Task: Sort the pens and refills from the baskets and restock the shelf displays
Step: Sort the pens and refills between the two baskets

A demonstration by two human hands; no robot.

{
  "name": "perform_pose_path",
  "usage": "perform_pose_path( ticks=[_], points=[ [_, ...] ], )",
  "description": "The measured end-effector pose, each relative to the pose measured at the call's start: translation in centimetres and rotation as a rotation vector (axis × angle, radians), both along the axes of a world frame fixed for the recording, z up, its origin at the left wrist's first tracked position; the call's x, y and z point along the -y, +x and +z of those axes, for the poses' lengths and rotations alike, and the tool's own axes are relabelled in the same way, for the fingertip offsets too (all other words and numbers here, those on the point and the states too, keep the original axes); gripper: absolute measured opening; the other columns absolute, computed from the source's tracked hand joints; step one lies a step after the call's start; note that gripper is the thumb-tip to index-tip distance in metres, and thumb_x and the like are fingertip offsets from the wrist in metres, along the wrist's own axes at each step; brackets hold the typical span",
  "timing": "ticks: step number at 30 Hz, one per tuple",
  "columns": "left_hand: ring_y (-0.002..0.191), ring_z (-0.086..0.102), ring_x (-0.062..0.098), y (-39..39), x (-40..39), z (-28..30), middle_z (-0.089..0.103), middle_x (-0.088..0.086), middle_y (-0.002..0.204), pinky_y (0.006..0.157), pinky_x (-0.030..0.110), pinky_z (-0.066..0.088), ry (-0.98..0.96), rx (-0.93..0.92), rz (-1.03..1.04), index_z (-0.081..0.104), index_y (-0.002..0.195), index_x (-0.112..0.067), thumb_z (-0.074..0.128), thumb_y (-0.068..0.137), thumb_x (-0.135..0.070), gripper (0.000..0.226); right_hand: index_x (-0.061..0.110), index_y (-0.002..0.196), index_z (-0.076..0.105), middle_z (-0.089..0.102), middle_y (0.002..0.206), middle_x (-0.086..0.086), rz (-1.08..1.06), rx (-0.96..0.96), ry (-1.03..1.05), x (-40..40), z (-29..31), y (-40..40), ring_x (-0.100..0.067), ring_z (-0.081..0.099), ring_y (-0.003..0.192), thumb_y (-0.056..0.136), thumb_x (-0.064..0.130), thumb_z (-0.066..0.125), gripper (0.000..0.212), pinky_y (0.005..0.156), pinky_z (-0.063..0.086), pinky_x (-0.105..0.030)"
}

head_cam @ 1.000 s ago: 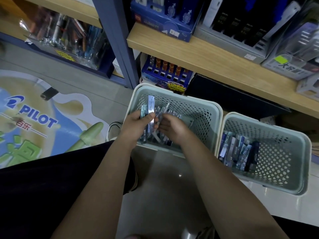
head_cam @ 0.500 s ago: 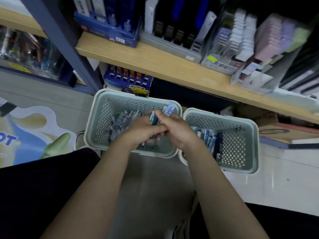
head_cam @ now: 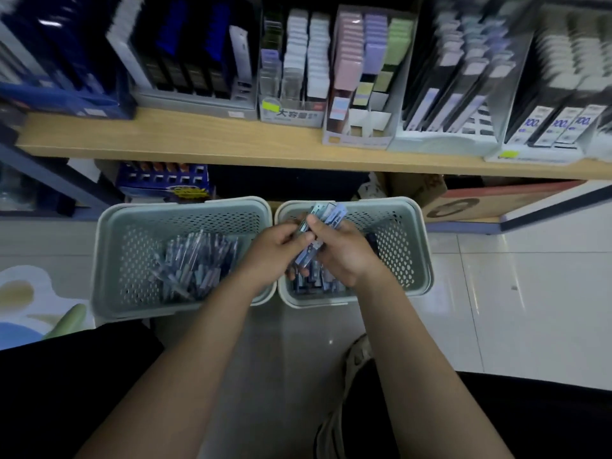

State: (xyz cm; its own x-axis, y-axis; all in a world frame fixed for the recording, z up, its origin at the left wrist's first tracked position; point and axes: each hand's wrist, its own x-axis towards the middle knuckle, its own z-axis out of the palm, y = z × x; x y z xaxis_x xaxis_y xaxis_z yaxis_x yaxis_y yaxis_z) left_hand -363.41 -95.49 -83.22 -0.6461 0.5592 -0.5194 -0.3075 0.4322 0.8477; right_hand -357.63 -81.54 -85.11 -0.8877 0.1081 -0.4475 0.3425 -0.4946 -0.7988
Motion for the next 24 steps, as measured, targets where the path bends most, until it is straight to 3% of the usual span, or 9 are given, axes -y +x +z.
perform_pose_path(
  ticks=[2, 5, 7, 9, 12, 15, 19, 22, 24],
  points=[
    [0.062, 0.071, 0.023, 0.4, -0.7, -0.4, 0.073, 0.017, 0.097, 0.046, 0.028, 0.051, -0.05, -0.046, -0.046, 0.068, 0.104, -0.012, 0.056, 0.103, -0.028, 0.02, -0.018, 0.118, 0.053, 0.062, 0.096, -0.033, 0.015, 0.009, 0.004, -0.4, -0.4, 0.3, -0.044, 0.063, 0.072, 0.102, 0.026, 0.054, 0.047, 0.058, 0.049, -0.046],
    [0.081, 0.071, 0.022, 0.2, -0.8, -1.6, 0.072, 0.007, 0.102, 0.07, 0.038, 0.058, -0.16, -0.271, -0.111, 0.071, 0.099, -0.01, 0.063, 0.097, -0.036, 0.027, -0.013, 0.118, 0.058, 0.066, 0.109, -0.032, -0.074, 0.111, 0.035, -1.3, -1.4, 0.7, -0.048, 0.065, 0.094, 0.102, 0.025, 0.055, 0.042, 0.077, 0.05, -0.052],
    [0.106, 0.061, 0.022, 0.1, 0.0, -2.6, 0.065, 0.003, 0.115, 0.084, 0.034, 0.049, -0.287, -0.599, -0.124, 0.07, 0.111, -0.011, 0.069, 0.092, -0.038, 0.033, -0.006, 0.112, 0.064, 0.07, 0.107, -0.026, -0.141, 0.19, 0.083, -2.2, -2.4, 0.9, -0.043, 0.067, 0.093, 0.101, 0.026, 0.058, 0.034, 0.072, 0.054, -0.046],
    [0.132, 0.044, 0.03, 0.0, 1.2, -3.8, 0.049, 0.012, 0.141, 0.103, 0.04, 0.04, -0.412, -0.769, -0.143, 0.055, 0.137, -0.011, 0.071, 0.089, -0.043, 0.06, 0.004, 0.106, 0.067, 0.072, 0.095, -0.015, -0.14, 0.241, 0.179, -3.0, -3.6, 1.0, -0.032, 0.069, 0.087, 0.098, 0.025, 0.063, 0.023, 0.062, 0.054, -0.035],
    [0.154, 0.01, 0.025, 0.4, 2.4, -5.7, 0.011, 0.008, 0.168, 0.12, 0.051, 0.019, -0.484, -0.71, -0.263, 0.02, 0.159, -0.016, 0.066, 0.088, -0.054, 0.093, 0.01, 0.096, 0.069, 0.072, 0.082, -0.003, -0.041, 0.369, 0.391, -3.3, -5.6, 0.9, -0.016, 0.067, 0.072, 0.089, 0.023, 0.074, 0.016, 0.055, 0.048, -0.022],
    [0.155, -0.009, 0.015, 1.4, 2.8, -7.2, -0.015, -0.003, 0.168, 0.123, 0.049, 0.009, -0.483, -0.673, -0.333, 0.001, 0.162, -0.021, 0.057, 0.088, -0.063, 0.102, 0.011, 0.09, 0.063, 0.063, 0.075, 0.001, -0.005, 0.5, 0.522, -3.1, -8.4, 0.1, -0.013, 0.06, 0.066, 0.086, 0.012, 0.074, 0.012, 0.049, 0.042, -0.018],
    [0.154, -0.013, 0.014, 1.8, 3.4, -8.6, -0.023, -0.009, 0.166, 0.12, 0.053, 0.017, -0.499, -0.719, -0.333, -0.002, 0.162, -0.022, 0.032, 0.083, -0.079, 0.103, 0.007, 0.111, 0.063, 0.064, 0.089, -0.002, -0.032, 0.556, 0.655, -2.5, -11.2, -0.8, -0.016, 0.06, 0.075, 0.084, 0.016, 0.078, 0.032, 0.058, 0.046, -0.022],
    [0.154, -0.015, 0.013, 1.9, 3.6, -9.1, -0.028, -0.014, 0.163, 0.121, 0.052, 0.014, -0.491, -0.708, -0.321, -0.006, 0.161, -0.027, 0.027, 0.082, -0.08, 0.101, 0.007, 0.113, 0.06, 0.058, 0.082, 0.008, -0.068, 0.555, 0.693, -2.5, -12.1, -1.0, -0.004, 0.055, 0.069, 0.084, 0.011, 0.077, 0.034, 0.047, 0.039, -0.007],
    [0.154, -0.017, 0.013, 2.0, 3.6, -9.2, -0.03, -0.016, 0.162, 0.121, 0.051, 0.012, -0.476, -0.717, -0.316, -0.008, 0.161, -0.028, 0.027, 0.082, -0.079, 0.1, 0.007, 0.118, 0.059, 0.059, 0.082, 0.008, -0.099, 0.561, 0.695, -2.6, -12.3, -1.1, -0.003, 0.056, 0.069, 0.083, 0.014, 0.079, 0.04, 0.046, 0.04, -0.007]
  ],
)
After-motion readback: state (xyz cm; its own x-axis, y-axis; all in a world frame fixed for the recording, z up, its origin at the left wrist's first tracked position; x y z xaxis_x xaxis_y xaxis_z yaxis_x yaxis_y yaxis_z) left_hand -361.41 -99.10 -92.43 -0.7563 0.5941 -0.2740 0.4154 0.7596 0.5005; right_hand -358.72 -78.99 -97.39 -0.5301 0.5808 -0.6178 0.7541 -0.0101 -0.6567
